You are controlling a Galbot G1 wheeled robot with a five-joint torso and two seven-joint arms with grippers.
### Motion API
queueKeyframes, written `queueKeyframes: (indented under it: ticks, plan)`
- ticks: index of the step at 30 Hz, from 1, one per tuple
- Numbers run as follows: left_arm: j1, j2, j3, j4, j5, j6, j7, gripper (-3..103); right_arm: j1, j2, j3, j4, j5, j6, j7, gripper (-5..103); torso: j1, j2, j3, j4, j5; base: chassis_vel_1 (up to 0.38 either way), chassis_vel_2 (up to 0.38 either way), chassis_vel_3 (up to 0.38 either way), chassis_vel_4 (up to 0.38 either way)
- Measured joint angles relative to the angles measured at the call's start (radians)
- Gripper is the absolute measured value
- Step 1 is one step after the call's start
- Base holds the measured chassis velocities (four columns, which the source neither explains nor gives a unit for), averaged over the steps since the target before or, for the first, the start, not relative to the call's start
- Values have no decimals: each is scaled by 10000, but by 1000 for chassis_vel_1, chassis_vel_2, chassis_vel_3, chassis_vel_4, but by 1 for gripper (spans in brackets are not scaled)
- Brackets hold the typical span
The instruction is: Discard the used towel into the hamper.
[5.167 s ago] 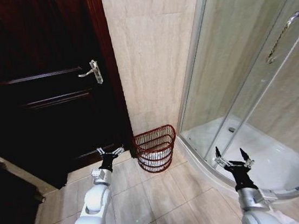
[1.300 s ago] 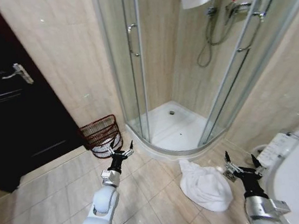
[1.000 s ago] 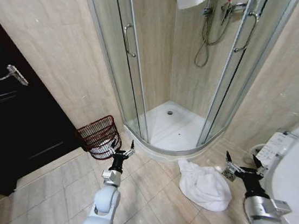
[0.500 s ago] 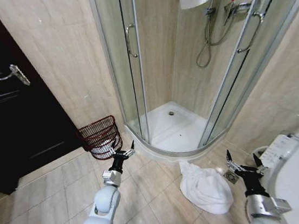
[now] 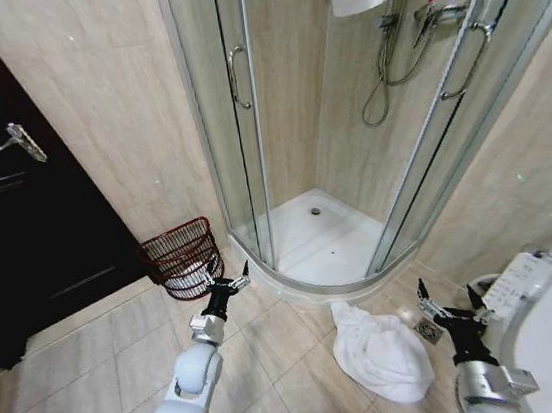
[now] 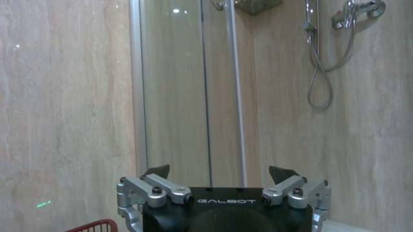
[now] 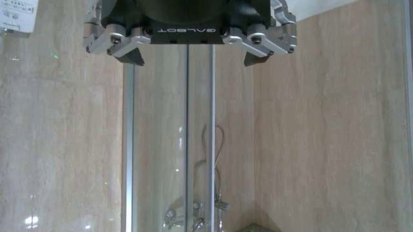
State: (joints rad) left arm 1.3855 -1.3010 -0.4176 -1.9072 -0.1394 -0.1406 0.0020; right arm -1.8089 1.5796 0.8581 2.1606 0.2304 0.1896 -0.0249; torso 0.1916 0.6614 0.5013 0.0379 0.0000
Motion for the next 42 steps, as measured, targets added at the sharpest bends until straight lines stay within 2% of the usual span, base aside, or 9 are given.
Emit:
queueKeyframes:
  ticks: [10,14,19,27,35,42]
  plan:
    - [43,-26,14,-42,85,13,-21,100,-33,-77,3,-37,106,31,-3,100,0,0,0,0,0,-71,4,19,-63]
    - [18,-97,79,-16,-24,-136,-100,100,-36,-120,14,-41,159,44,-3,100,1,0,0,-4,1,-94,-17,-2,-74]
    - [139,-185,199,-89,-271,-125,-166,100,-36,-141,25,-53,158,74,-47,100,1,0,0,1,0,-11,6,3,-12]
    - [383,-108,210,-693,-656,389,-221,100,-38,-58,33,133,45,110,-58,100,11,25,12,0,1,0,0,0,0]
    - [1237,148,-259,-1729,-1003,761,-79,100,-247,201,186,576,-8,173,-135,100,161,361,195,2,0,0,0,0,0]
    - [1422,287,-554,-2144,-1174,922,-78,100,-303,280,232,1020,-20,79,-190,100,272,623,350,1,0,0,0,0,0]
